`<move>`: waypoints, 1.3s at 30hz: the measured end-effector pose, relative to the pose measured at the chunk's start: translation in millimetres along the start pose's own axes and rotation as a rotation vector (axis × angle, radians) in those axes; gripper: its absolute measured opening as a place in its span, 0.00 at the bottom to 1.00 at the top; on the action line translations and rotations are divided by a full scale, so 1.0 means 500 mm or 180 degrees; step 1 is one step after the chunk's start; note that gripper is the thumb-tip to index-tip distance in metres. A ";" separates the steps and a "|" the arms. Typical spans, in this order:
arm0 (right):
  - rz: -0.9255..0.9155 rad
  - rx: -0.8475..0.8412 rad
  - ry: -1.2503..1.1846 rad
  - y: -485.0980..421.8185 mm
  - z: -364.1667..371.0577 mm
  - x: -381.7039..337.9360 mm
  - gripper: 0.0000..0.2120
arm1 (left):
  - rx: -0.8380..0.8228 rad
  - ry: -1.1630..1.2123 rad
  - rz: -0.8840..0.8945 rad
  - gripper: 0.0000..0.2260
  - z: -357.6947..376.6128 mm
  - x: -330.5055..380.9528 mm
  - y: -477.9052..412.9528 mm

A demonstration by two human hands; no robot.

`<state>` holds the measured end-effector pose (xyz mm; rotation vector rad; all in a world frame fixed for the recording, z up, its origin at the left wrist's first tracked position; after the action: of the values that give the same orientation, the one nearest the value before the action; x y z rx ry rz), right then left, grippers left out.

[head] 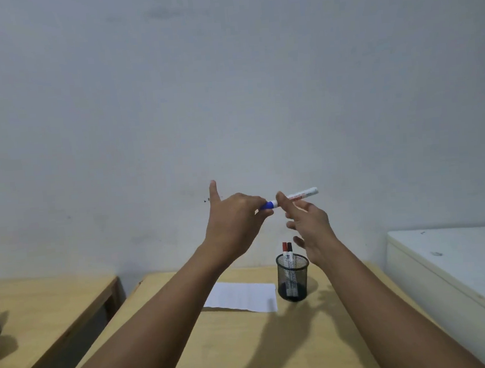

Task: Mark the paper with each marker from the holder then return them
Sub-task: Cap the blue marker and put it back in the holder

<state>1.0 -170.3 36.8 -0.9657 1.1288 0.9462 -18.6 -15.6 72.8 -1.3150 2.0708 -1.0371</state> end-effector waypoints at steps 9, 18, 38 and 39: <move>-0.1374 0.0039 0.1274 -0.067 -0.056 0.043 0.07 | -0.0141 0.0650 -0.0457 0.16 0.105 0.001 -0.067; -0.1487 0.0238 0.1752 -0.200 -0.093 0.137 0.05 | -0.0412 0.1572 -0.0929 0.20 0.320 0.000 -0.107; -0.1260 -0.0174 0.3054 -0.295 -0.110 0.294 0.15 | -0.1920 0.1248 -0.1277 0.10 0.554 -0.034 -0.073; -0.1260 -0.0188 0.3079 -0.294 -0.111 0.293 0.15 | -0.1890 0.1288 -0.1288 0.10 0.554 -0.032 -0.074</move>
<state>149.1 -250.8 -96.1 -1.7005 1.6028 0.1451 207.7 -105.9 -64.4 -2.0183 2.6127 -0.9346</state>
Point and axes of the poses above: each hand's wrist, its own y-axis away from the middle knuckle, its own z-axis out of the palm, x = y × z, the point moved 2 cm from there along -y, towards the middle knuckle, and after that the axes turned 5 degrees about x, right-handed, at the moved point
